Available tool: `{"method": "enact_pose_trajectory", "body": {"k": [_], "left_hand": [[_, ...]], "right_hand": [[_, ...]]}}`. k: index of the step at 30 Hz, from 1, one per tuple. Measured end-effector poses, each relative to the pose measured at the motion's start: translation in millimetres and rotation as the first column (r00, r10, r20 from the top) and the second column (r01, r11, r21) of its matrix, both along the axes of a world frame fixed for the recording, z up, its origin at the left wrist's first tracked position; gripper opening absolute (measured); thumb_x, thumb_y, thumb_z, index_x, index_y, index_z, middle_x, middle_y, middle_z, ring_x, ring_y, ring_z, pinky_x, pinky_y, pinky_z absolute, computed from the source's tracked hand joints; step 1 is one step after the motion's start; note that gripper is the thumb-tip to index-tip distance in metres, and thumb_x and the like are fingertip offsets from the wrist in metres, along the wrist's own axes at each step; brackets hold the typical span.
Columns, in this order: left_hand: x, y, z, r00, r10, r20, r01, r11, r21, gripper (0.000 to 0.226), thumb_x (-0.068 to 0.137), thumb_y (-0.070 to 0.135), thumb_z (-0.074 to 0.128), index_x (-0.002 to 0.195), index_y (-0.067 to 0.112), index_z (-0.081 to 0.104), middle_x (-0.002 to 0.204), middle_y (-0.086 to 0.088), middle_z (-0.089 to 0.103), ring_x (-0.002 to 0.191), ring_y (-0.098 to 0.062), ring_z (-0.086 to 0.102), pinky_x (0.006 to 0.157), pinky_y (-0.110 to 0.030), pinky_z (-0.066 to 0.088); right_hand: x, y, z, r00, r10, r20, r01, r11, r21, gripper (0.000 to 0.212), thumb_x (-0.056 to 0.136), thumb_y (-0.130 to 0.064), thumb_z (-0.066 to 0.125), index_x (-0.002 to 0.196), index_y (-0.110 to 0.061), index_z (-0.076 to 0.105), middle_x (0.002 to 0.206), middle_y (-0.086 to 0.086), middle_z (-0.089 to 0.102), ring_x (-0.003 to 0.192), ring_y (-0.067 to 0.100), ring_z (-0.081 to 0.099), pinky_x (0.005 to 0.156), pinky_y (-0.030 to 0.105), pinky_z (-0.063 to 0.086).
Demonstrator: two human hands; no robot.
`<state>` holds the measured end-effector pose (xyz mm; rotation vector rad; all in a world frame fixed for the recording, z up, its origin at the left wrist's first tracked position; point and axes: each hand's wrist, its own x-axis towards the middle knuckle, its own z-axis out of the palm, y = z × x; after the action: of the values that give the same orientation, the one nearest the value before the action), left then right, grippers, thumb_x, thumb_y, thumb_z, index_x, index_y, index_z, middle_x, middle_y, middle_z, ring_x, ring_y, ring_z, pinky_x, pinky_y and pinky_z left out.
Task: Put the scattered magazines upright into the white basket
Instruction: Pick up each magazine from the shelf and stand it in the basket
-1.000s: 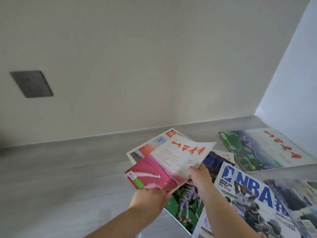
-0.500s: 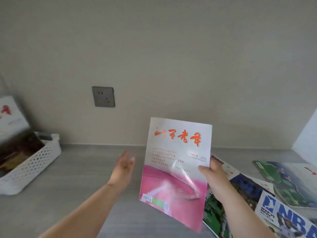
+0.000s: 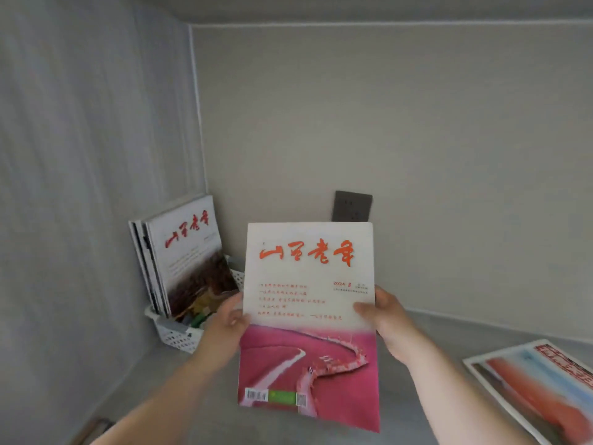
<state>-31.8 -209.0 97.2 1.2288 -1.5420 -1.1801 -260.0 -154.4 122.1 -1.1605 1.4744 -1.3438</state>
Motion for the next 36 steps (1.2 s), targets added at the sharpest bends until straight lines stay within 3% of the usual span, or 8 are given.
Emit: {"method": "enact_pose_trajectory", "body": {"k": [4, 8, 11, 14, 21, 25, 29, 36], "left_hand": [[50.9, -32.1, 6.3, 0.989, 0.136, 0.049, -0.132, 0.989, -0.072, 0.027, 0.089, 0.005, 0.045, 0.116, 0.01, 0.047, 0.092, -0.005, 0.061, 0.091, -0.026, 0.058, 0.083, -0.038, 0.049], [70.6, -51.2, 10.3, 0.985, 0.175, 0.014, -0.171, 0.976, -0.131, 0.018, 0.089, 0.004, 0.046, 0.092, 0.022, 0.045, 0.086, 0.002, 0.06, 0.073, -0.015, 0.061, 0.059, -0.028, 0.049], [76.1, -60.0, 11.7, 0.966, 0.25, -0.069, -0.259, 0.935, -0.242, 0.033, 0.088, 0.002, 0.045, 0.077, 0.033, 0.04, 0.084, 0.014, 0.056, 0.079, -0.006, 0.056, 0.064, -0.021, 0.044], [85.1, -71.3, 14.2, 0.937, 0.335, -0.099, -0.348, 0.873, -0.341, 0.032, 0.088, 0.004, 0.045, 0.081, 0.034, 0.038, 0.083, 0.023, 0.052, 0.078, 0.007, 0.051, 0.063, -0.018, 0.04], [105.4, -110.7, 3.1, 0.909, 0.405, -0.1, -0.414, 0.845, -0.338, 0.016, 0.09, 0.01, 0.046, 0.099, 0.021, 0.04, 0.098, -0.001, 0.055, 0.09, -0.023, 0.056, 0.076, -0.04, 0.051], [105.8, -118.6, -20.1, 0.902, 0.425, -0.08, -0.428, 0.85, -0.306, 0.017, 0.089, 0.007, 0.046, 0.096, 0.02, 0.039, 0.096, -0.002, 0.055, 0.086, -0.021, 0.056, 0.069, -0.025, 0.044], [107.9, -121.6, -34.8, 0.88, 0.468, -0.074, -0.468, 0.833, -0.295, 0.019, 0.087, 0.006, 0.049, 0.094, 0.02, 0.039, 0.094, -0.001, 0.056, 0.082, -0.019, 0.056, 0.063, -0.02, 0.039], [106.6, -119.4, -51.5, 0.839, 0.545, 0.01, -0.515, 0.798, -0.313, 0.017, 0.081, 0.002, 0.056, 0.095, 0.01, 0.05, 0.085, 0.003, 0.058, 0.074, -0.017, 0.055, 0.067, -0.027, 0.042]], "right_hand": [[46.7, -41.1, 11.9, 0.994, 0.018, -0.108, -0.021, 0.999, -0.024, 0.035, 0.082, 0.011, 0.043, 0.099, -0.016, 0.057, 0.105, 0.005, 0.062, 0.095, 0.02, 0.059, 0.079, 0.026, 0.048], [77.7, -82.0, 28.5, 0.971, -0.007, -0.238, 0.0, 1.0, -0.028, 0.038, 0.083, 0.011, 0.04, 0.113, -0.007, 0.056, 0.109, 0.004, 0.059, 0.095, 0.016, 0.055, 0.083, 0.025, 0.043], [97.4, -115.2, 40.8, 0.961, -0.095, -0.261, 0.077, 0.994, -0.078, 0.039, 0.083, 0.01, 0.039, 0.116, -0.003, 0.055, 0.118, 0.012, 0.06, 0.098, 0.019, 0.054, 0.085, 0.027, 0.042], [117.6, -147.5, 51.0, 0.948, -0.113, -0.298, 0.085, 0.991, -0.106, 0.04, 0.083, 0.007, 0.036, 0.117, -0.003, 0.055, 0.125, 0.017, 0.058, 0.11, 0.028, 0.055, 0.087, 0.029, 0.042], [146.0, -200.1, 47.9, 0.939, -0.074, -0.335, 0.048, 0.995, -0.086, 0.035, 0.089, 0.001, 0.034, 0.117, -0.005, 0.054, 0.122, 0.016, 0.059, 0.09, 0.017, 0.049, 0.07, 0.023, 0.04], [155.6, -219.1, 30.6, 0.94, -0.06, -0.335, 0.041, 0.997, -0.065, 0.033, 0.09, 0.0, 0.034, 0.115, -0.004, 0.055, 0.117, 0.017, 0.06, 0.085, 0.016, 0.05, 0.059, 0.019, 0.042], [162.5, -236.3, 21.0, 0.948, -0.066, -0.313, 0.052, 0.997, -0.052, 0.032, 0.089, 0.0, 0.036, 0.112, -0.003, 0.058, 0.114, 0.019, 0.062, 0.086, 0.019, 0.051, 0.074, 0.028, 0.042], [172.5, -256.1, -10.1, 0.98, -0.034, -0.195, 0.041, 0.999, 0.034, 0.031, 0.086, 0.003, 0.039, 0.11, -0.001, 0.058, 0.112, 0.02, 0.062, 0.091, 0.022, 0.055, 0.076, 0.028, 0.043]]}}
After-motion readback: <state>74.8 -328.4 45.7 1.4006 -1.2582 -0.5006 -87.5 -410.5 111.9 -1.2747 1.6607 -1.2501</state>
